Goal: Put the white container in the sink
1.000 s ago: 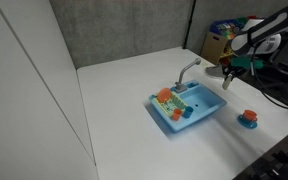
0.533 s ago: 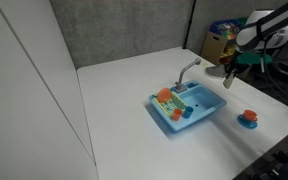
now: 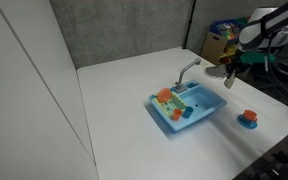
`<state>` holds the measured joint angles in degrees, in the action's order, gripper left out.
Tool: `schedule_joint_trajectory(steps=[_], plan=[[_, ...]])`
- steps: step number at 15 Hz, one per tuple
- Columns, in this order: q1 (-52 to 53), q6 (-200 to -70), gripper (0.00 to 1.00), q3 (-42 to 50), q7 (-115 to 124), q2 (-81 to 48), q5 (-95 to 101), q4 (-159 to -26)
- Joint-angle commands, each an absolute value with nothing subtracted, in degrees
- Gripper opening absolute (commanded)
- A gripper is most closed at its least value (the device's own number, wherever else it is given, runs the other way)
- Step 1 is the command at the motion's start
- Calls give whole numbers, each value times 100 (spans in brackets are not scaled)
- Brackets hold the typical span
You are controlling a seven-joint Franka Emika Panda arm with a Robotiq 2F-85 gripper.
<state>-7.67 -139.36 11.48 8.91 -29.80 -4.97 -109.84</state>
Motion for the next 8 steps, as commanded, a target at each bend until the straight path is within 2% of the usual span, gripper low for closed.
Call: schedule_joint_trajectory(steps=[1, 8], plan=[[-833, -13920, 9, 1082, 923, -2976, -443, -10969], [-620, -14042, 9, 1059, 862, -2625, -159, -11135]])
